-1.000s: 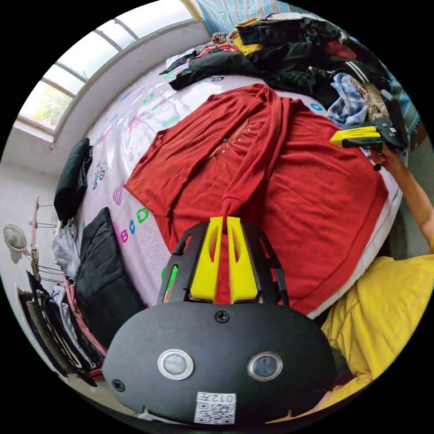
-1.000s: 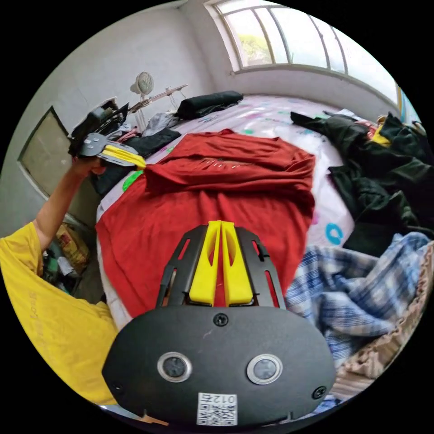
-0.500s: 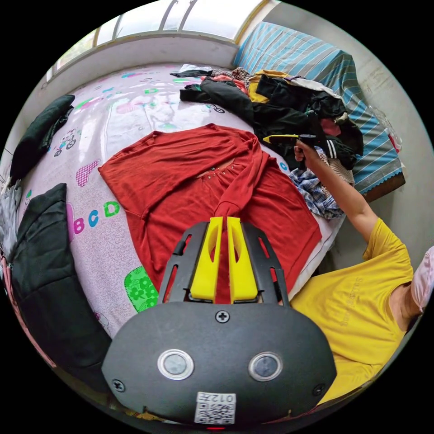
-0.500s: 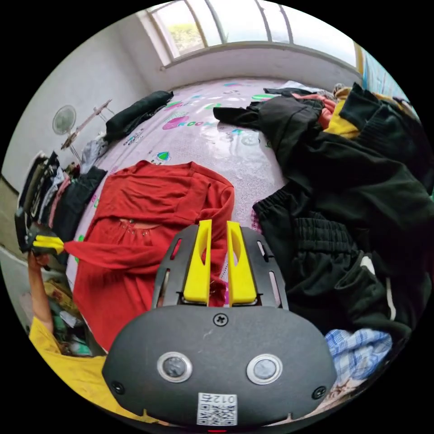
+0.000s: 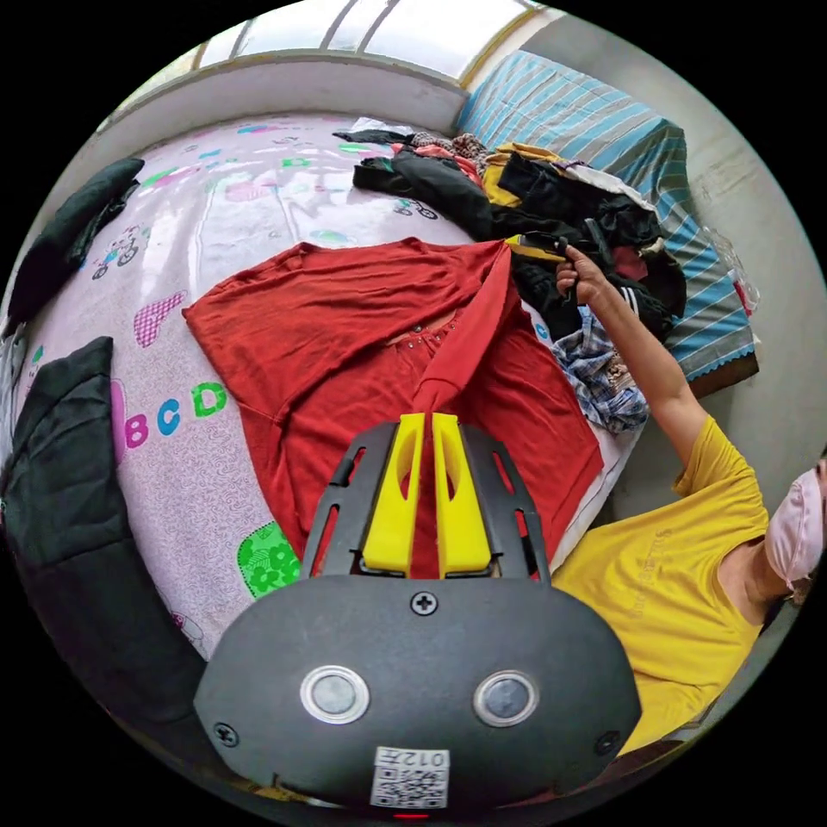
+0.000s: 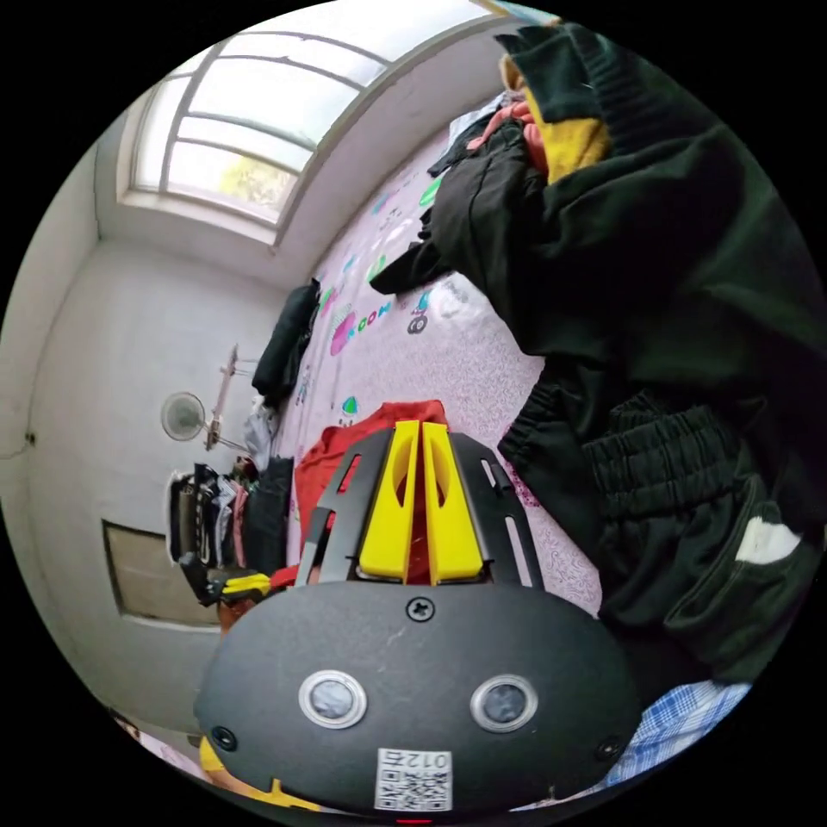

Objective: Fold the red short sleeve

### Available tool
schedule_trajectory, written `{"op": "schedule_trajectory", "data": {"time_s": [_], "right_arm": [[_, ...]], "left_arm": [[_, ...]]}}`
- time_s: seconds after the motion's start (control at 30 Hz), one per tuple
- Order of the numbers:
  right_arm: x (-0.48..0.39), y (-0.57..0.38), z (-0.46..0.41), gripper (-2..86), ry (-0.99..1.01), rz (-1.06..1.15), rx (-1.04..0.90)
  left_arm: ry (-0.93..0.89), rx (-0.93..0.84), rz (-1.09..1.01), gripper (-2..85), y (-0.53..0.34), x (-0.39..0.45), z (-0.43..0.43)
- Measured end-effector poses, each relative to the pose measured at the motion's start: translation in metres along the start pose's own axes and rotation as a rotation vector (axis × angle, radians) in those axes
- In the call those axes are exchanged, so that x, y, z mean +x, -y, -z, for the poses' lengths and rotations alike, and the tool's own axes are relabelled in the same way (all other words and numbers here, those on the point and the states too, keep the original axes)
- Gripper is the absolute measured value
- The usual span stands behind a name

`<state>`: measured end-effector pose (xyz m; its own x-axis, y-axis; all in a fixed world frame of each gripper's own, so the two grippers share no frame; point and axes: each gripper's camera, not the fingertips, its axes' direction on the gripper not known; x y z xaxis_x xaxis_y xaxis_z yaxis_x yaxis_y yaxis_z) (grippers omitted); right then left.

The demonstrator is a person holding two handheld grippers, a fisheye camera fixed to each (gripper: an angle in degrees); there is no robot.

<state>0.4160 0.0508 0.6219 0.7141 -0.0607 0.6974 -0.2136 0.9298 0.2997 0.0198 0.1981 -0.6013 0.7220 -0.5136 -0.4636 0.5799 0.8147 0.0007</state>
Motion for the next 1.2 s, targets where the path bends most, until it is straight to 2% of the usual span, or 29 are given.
{"op": "schedule_trajectory", "data": {"time_s": [0.13, 0.33, 0.77, 0.87, 1.0, 1.07, 1.2], "right_arm": [[0.003, 0.025, -0.013, 0.5, -0.009, -0.039, -0.034], [-0.011, 0.061, -0.033, 0.4, -0.05, -0.035, -0.053], [-0.049, 0.106, -0.101, 0.3, -0.204, 0.013, -0.112], [-0.058, 0.106, -0.113, 0.4, -0.216, 0.021, -0.1], [-0.08, 0.102, -0.128, 1.1, -0.236, 0.1, -0.084], [-0.099, 0.098, -0.134, 2.3, -0.274, 0.159, -0.079], [-0.136, 0.088, -0.133, 4.9, -0.409, 0.274, -0.037]], "left_arm": [[-0.234, 0.047, 0.101, 0.1, -0.008, -0.071, -0.016], [-0.42, 0.112, 0.159, 0.0, 0.0, -0.154, -0.018], [-0.394, -0.005, 0.348, -0.1, 0.05, -0.276, -0.062], [-0.432, 0.049, 0.346, 0.0, 0.052, -0.289, -0.07], [-0.393, 0.093, 0.458, 0.4, 0.046, -0.303, -0.089], [-0.386, 0.162, 0.49, 0.4, 0.039, -0.306, -0.09], [-0.393, 0.43, 0.566, 0.6, -0.002, -0.303, -0.067]]}}
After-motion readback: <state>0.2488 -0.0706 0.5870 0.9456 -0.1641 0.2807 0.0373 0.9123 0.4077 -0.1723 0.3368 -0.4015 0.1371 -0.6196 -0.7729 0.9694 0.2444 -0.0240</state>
